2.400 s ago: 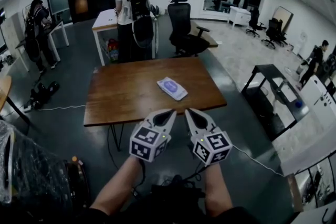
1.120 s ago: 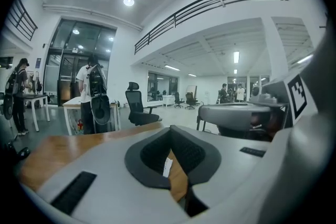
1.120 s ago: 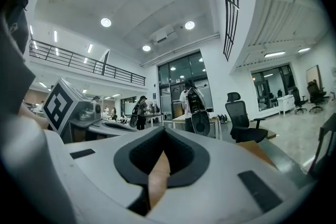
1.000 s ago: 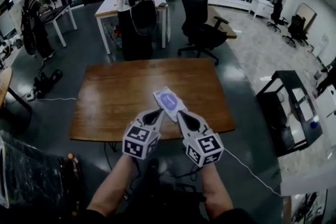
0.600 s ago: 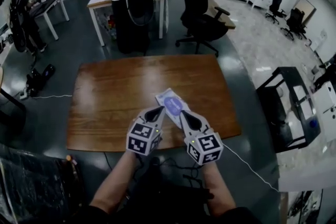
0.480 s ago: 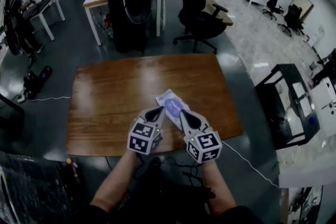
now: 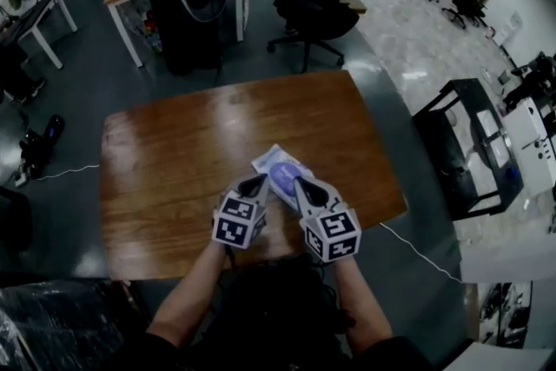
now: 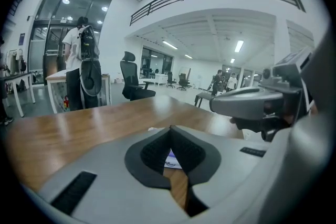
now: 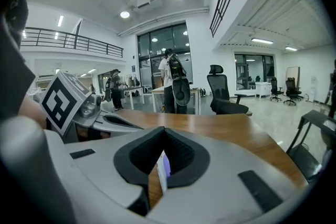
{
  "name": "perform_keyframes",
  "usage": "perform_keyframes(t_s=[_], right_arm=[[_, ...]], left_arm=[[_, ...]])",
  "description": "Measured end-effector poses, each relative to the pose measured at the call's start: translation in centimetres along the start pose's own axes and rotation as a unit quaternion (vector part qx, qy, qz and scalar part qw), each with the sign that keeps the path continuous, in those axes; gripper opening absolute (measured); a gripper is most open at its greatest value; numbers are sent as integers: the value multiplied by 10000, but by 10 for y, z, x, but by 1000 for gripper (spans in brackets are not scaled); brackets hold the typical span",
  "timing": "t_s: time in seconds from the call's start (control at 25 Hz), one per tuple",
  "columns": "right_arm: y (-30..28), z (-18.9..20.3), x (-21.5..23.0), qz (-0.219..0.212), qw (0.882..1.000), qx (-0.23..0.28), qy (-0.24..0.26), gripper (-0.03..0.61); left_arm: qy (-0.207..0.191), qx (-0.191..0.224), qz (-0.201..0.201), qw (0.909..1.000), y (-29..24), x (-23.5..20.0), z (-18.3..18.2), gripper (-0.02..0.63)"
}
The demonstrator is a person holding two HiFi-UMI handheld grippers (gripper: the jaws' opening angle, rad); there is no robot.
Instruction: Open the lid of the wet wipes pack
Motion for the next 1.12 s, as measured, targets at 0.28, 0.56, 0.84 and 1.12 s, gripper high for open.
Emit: perform_keyframes(t_s=[0.28,0.56,0.84,1.12], right_arm=[[-24,28,10,28,9992,-392,6,12],[-44,49,20,39,9974,-714,75,14],[-63,66,23,276,9935,-1002,459,218],[-77,82,27,226,9871,-1355,819,310]], left_arm=[[20,-418,32,9991,-29,-11,26,6],[-12,-735,11,9973,-51,-24,38,6],[-62,-1125,15,9936,-67,-26,52,6],[-188,-1385,-83,9901,-76,-27,61,6]])
Point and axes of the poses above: the fingertips, and each gripper's own axes: y backward along the fingers, x to its right, z out of its underside, the point moved 5 cm from there along y, backward along the fingers, and after that the axes turned 6 degrees about -y, right-handed, at the moved point
